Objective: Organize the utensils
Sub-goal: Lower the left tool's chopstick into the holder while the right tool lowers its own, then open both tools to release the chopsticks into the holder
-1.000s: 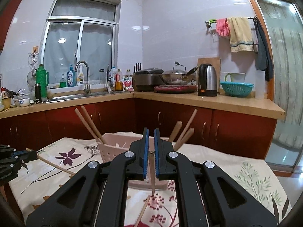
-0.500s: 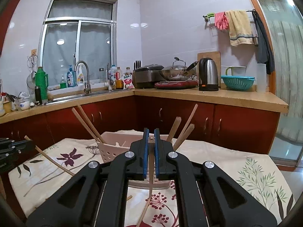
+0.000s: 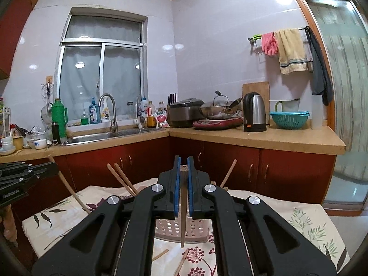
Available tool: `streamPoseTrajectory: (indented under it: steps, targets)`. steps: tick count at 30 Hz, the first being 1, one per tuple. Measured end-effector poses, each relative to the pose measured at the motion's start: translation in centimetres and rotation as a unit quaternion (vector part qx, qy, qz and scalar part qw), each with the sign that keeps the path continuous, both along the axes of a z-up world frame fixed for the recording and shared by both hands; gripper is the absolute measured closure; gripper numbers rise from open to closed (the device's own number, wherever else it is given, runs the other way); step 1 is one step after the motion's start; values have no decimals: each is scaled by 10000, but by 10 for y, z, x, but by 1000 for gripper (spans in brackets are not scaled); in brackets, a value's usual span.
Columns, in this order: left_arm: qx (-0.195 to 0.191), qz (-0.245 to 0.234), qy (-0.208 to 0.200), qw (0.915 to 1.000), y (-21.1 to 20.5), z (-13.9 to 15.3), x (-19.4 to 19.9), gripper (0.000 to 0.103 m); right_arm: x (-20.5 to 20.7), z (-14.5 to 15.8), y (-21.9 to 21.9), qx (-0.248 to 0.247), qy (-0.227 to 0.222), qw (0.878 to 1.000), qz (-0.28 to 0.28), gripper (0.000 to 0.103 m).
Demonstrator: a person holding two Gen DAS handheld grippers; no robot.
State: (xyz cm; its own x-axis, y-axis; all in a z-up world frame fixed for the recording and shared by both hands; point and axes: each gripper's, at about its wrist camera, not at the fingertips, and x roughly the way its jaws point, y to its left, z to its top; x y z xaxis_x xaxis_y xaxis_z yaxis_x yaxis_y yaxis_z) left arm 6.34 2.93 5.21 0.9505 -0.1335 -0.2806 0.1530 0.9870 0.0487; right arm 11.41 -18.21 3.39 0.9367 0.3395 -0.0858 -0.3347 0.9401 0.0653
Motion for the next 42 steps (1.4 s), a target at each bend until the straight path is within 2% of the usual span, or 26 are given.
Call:
streamPoseTrajectory:
  steps: [12, 22, 29, 34, 42]
  targets:
    - [10, -270, -658, 9975, -16, 38, 13, 97, 0, 32, -13, 279, -361, 9989, 62, 97]
    - [77, -208, -1122, 9934, -22, 54, 42, 97, 34, 53, -13, 361, -688, 9970, -9, 97]
    - [116, -50, -1079, 9941, -22, 39, 70, 97, 70, 42, -2, 287, -640, 9975, 10, 97]
    - [140, -51, -927, 9956, -24, 17, 87, 97, 96, 18, 6, 147, -430, 9990, -24, 97]
    - [78, -164, -417, 9990, -23, -18, 108, 96, 117, -21, 16, -5, 77, 10000, 56, 97]
